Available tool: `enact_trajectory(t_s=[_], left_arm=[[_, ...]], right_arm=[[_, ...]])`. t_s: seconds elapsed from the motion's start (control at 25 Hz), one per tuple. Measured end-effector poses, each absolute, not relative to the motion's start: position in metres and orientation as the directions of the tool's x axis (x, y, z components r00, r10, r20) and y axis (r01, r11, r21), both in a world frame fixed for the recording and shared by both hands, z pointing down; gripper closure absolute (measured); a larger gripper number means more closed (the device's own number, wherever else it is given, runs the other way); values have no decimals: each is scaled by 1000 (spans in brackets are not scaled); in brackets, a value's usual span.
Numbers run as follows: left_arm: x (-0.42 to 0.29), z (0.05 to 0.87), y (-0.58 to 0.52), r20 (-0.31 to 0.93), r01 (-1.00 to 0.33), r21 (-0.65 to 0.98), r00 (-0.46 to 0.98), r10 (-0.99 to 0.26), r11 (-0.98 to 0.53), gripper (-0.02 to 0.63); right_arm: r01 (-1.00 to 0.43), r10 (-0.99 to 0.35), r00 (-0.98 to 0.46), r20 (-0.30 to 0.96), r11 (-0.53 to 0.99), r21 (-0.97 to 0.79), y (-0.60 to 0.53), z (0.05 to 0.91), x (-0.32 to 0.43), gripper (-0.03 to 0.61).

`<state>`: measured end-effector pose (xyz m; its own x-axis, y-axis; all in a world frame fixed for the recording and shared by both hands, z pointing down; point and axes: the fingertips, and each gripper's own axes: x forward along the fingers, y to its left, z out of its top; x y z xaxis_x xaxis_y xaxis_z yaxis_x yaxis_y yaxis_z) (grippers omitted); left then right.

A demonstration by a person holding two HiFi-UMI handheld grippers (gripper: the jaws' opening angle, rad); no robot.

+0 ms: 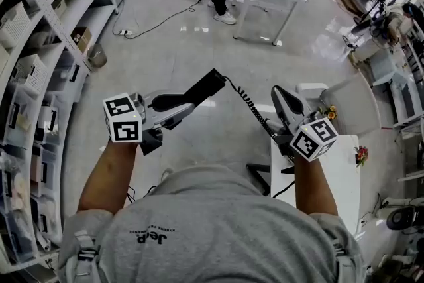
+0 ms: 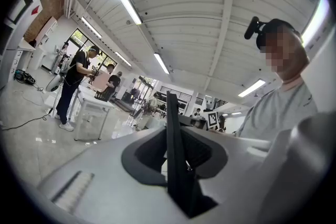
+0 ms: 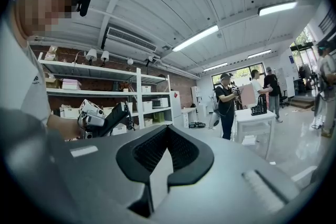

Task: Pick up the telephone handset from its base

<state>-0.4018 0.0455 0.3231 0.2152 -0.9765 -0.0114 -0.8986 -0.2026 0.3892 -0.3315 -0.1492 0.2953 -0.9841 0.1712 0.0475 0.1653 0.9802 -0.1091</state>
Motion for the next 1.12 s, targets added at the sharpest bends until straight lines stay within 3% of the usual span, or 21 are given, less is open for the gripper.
enact_trajectory(t_s=[1.12], left_arm=[[-405,321,42,-34,-892,394,228,-973,-223,476]], right_arm=[[163,170,-984,48,978,-127,-155,298,-330,577]])
